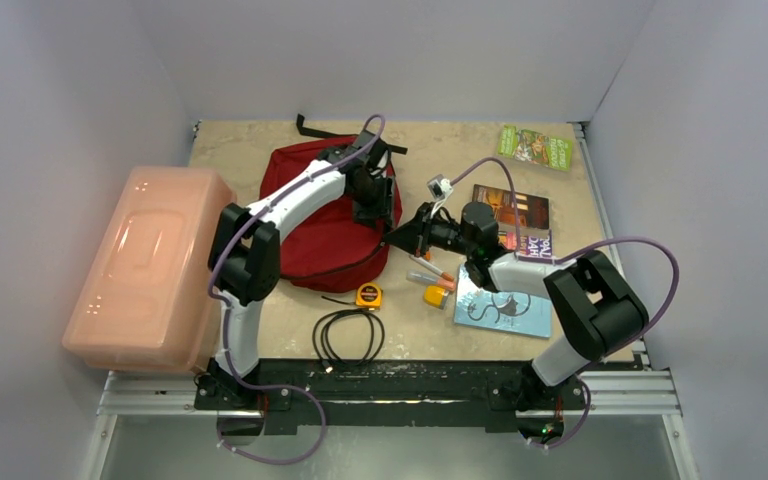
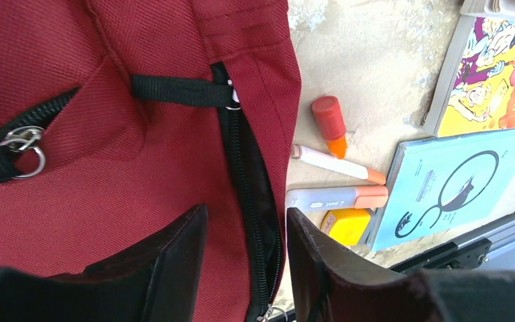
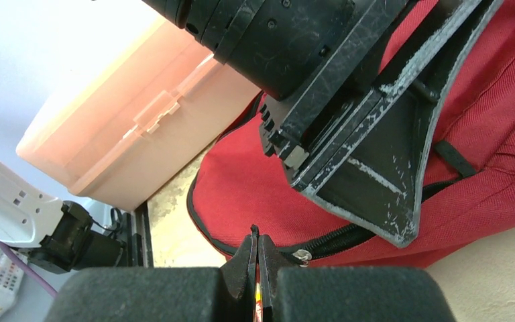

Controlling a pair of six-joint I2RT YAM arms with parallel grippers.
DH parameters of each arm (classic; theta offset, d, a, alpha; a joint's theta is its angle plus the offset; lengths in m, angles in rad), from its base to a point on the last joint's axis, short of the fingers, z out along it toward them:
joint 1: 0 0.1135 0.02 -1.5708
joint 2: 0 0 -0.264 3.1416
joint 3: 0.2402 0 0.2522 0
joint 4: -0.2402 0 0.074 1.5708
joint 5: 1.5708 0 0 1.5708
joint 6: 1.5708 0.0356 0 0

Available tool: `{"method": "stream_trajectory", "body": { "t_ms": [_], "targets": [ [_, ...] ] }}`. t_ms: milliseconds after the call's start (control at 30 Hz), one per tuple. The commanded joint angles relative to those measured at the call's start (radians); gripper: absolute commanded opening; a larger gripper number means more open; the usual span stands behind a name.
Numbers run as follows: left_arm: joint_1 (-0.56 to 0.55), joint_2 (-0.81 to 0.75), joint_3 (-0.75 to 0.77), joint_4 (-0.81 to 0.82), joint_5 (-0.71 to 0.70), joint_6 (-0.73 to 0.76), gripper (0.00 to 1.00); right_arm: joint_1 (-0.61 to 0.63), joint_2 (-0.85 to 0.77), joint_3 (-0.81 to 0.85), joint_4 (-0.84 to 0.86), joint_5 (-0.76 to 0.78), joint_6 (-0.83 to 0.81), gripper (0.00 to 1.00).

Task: Pack the student bag
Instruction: Unzip the student bag at the center of the board.

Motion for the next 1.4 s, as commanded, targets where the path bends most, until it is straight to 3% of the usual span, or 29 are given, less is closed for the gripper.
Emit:
{"method": "stream_trajectory", "body": {
  "t_ms": [0,100,200,400,633,800,967,1033,1167,1367],
  "targets": [
    [-0.009,0.001,0.021,0.013,0.009,0.022,0.42,0.0,-0.044,0.002,0.03,0.015,-0.023,0.0],
    [-0.009,0.013,0.033,0.019,-0.02,0.028,0.17,0.001,-0.051,0.0,0.023,0.024,-0.027,0.0],
    [-0.008,0.009,0.055,0.031,-0.049,0.046,0.01,0.002,-0.087,0.0,-0.03,0.057,-0.057,0.0],
    [0.003,-0.079,0.105,0.188,-0.247,0.043,0.0,0.043,-0.199,-0.015,-0.155,0.153,-0.167,0.0],
    [0.005,-0.056,0.314,0.217,-0.33,0.041,0.0,0.304,-0.324,-0.039,-0.211,0.361,-0.486,0.0],
    [0.005,-0.039,0.399,0.209,-0.374,0.056,0.0,0.466,-0.247,-0.023,-0.138,0.38,-0.75,0.0],
    [0.007,-0.066,0.461,0.185,-0.506,0.051,0.0,0.633,-0.091,0.025,-0.039,0.541,-0.949,0.0],
    [0.009,-0.069,0.517,0.147,-0.547,0.055,0.0,0.681,-0.076,0.006,0.04,0.621,-0.943,0.0],
    [0.011,-0.08,0.577,0.055,-0.571,0.09,0.0,0.676,-0.188,-0.169,0.293,0.716,-0.706,0.0],
    [0.025,-0.191,0.351,0.069,-0.58,0.06,0.0,0.5,-0.23,-0.263,0.366,0.679,-0.457,0.0]
  ]
}}
